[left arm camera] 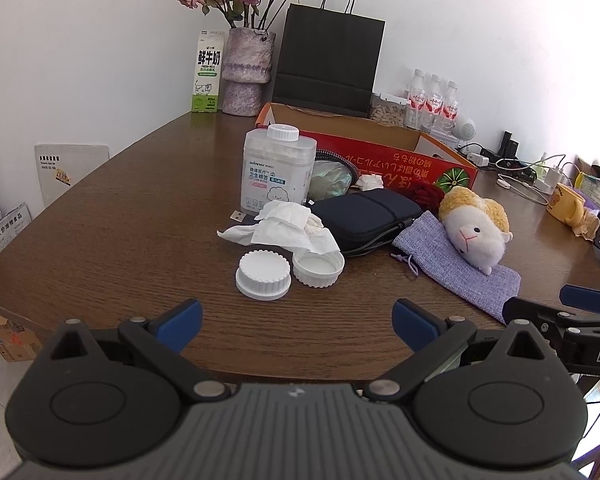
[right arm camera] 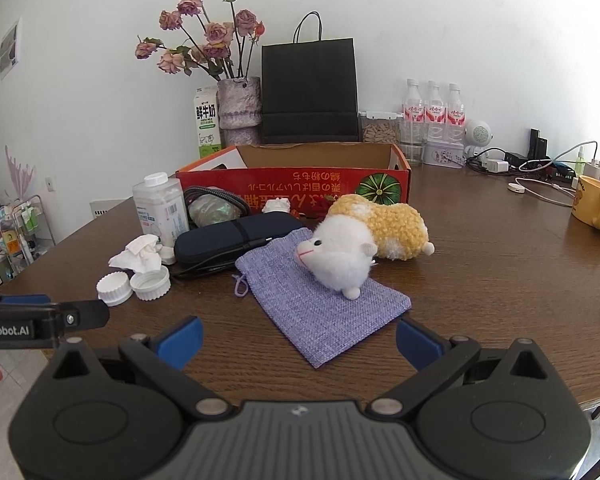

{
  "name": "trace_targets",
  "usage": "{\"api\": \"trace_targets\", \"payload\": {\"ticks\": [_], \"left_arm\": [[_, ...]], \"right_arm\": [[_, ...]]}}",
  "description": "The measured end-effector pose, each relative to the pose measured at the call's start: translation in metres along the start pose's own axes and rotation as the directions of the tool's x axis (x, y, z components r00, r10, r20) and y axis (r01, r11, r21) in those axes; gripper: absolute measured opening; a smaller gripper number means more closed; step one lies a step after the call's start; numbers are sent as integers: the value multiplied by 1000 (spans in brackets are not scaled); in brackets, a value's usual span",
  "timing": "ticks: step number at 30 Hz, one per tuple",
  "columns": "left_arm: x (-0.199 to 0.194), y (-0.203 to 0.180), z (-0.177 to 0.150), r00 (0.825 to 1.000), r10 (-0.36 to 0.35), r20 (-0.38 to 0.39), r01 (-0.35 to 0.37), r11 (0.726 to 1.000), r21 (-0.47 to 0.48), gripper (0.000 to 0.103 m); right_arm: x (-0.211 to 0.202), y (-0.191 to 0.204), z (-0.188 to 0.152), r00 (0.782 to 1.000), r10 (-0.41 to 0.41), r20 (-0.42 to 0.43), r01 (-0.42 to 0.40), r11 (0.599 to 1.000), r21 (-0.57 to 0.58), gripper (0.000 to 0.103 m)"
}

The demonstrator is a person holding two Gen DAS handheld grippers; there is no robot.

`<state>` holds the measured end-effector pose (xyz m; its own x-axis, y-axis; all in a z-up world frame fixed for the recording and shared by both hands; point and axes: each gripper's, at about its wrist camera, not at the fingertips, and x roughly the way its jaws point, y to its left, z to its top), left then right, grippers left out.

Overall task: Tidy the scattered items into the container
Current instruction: 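Move the right tool toward the purple pouch while the left tool approaches the white tissue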

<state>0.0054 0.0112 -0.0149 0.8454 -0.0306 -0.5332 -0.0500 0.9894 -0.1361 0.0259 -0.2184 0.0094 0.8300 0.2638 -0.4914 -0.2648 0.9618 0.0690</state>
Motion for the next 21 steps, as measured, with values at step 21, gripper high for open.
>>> {"api": "trace_targets", "payload": {"ticks": [21], "left_arm": [[45,16,9,998,63,-28,-63,998,-5,103]], "right_arm": [[52,-24,5,996,-54,-77,53,998,-18,103]]}}
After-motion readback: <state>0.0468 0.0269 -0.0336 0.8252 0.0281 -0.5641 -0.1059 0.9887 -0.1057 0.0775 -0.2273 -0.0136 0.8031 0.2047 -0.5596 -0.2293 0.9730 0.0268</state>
